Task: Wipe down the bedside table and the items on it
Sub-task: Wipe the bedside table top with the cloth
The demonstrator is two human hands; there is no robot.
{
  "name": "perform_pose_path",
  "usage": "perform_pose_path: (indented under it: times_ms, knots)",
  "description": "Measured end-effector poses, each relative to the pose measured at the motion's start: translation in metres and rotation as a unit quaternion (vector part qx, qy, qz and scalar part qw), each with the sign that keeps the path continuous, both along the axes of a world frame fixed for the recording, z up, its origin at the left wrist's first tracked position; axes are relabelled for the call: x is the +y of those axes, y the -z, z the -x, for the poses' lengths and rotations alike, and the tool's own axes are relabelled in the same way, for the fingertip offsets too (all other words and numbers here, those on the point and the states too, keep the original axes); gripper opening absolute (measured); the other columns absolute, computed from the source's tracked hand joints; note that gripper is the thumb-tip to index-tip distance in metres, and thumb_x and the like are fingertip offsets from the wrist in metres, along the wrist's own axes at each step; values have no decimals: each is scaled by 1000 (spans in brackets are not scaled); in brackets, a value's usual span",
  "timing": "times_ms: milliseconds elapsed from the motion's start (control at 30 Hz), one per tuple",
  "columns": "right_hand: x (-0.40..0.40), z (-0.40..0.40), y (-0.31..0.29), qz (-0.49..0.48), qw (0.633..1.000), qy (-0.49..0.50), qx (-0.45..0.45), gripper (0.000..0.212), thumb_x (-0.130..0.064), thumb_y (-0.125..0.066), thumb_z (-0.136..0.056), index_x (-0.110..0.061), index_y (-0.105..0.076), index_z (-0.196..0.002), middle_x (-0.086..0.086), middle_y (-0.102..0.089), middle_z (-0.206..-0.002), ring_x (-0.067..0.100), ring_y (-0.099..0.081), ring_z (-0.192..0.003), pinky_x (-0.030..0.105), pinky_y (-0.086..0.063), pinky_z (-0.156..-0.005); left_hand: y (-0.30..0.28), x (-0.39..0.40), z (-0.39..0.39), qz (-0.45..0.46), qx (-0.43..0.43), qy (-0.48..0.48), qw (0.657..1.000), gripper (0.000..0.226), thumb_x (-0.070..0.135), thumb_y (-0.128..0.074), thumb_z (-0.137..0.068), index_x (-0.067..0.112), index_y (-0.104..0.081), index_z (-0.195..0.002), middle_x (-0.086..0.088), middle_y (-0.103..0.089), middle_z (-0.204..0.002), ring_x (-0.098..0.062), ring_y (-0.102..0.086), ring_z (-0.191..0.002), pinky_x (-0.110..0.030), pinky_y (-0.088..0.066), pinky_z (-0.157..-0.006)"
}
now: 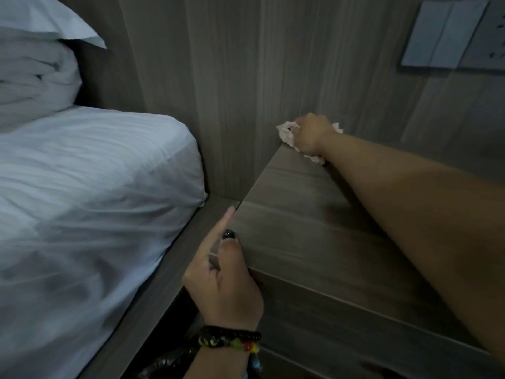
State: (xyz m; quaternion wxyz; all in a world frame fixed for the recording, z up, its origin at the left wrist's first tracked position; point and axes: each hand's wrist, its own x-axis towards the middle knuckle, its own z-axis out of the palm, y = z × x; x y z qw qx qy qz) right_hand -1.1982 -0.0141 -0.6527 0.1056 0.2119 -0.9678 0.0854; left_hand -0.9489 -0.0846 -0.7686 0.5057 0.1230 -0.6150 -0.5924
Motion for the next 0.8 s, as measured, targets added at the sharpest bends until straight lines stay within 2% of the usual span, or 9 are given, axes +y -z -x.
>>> perform_pose_path:
  times_ms: [100, 133, 267, 433, 500, 567, 600, 700, 800]
  knots:
    - [-3, 9, 0, -16, 1000, 6, 3, 35, -18, -37, -101, 4, -56, -120, 23, -54, -130, 36, -52, -118, 32, -40, -92, -4, -5, -1, 37, 4, 0, 999, 52, 33, -36, -80, 8, -72, -108, 27, -69, -88, 11, -62, -91, -13, -48, -78]
    - [-3, 9, 1, -22, 1000, 7, 2, 34, -17, -38, -101, 5, -56, -119, 23, -54, -130, 37, -52, -117, 33, -40, -91, -3, -6, -2, 42, 8, 2, 999, 51, 32, -37, -80, 8, -73, -107, 22, -70, -95, 7, -64, -95, -14, -48, -78]
    - [5, 8, 3, -50, 998, 28, 2, 29, -14, -49, -96, 5, -58, -116, 23, -56, -125, 37, -55, -113, 34, -43, -88, -5, -11, -3, 49, 8, 15, 999, 47, 30, -39, -77, 11, -73, -102, -1, -73, -100, -9, -67, -94, -19, -48, -75]
    - [30, -26, -4, 1, 998, 53, -25, 29, -19, -48, -98, -1, -60, -117, 18, -61, -121, 34, -57, -111, 30, -42, -80, -12, -13, -4, 83, 12, 38, 996, 43, 25, -39, -77, 8, -67, -103, -7, -61, -128, 0, -59, -113, -16, -45, -88]
    - [34, -57, -6, 8, 999, 23, -27, 31, -28, -48, -99, -10, -62, -120, 14, -62, -123, 32, -57, -113, 32, -41, -89, -13, -14, -7, 88, -1, 29, 996, 43, 25, -39, -76, 6, -63, -107, -10, -55, -135, -1, -53, -119, -26, -46, -94]
    - [37, -93, -8, -6, 1000, -8, -22, 39, -38, -45, -98, -11, -60, -123, 16, -61, -127, 34, -55, -116, 37, -38, -98, -14, -14, -10, 92, -32, 20, 995, 45, 25, -40, -78, 4, -57, -113, -8, -48, -139, -17, -51, -125, -45, -44, -100]
    - [39, -113, -10, -10, 1000, -15, -21, 42, -40, -43, -99, -11, -58, -125, 16, -58, -129, 35, -53, -120, 39, -36, -102, -16, -13, -13, 100, -55, 12, 993, 47, 27, -40, -78, 4, -55, -116, -7, -43, -142, -23, -49, -125, -50, -41, -102]
    - [51, -177, -13, -14, 999, -47, -18, 40, -38, -40, -100, -16, -54, -130, 13, -55, -133, 33, -47, -124, 36, -32, -101, -35, -16, -30, 146, -141, -13, 979, 60, 39, -41, -74, 8, -48, -125, -10, -23, -152, -25, -39, -130, -43, -38, -105]
    - [65, -220, -3, 23, 996, -78, -31, 37, -34, -38, -100, -10, -56, -121, 14, -60, -123, 34, -53, -113, 36, -39, -91, -56, -20, -44, 182, -185, -46, 965, 62, 30, -48, -73, 7, -43, -130, -8, -11, -156, -28, -37, -131, -37, -36, -104]
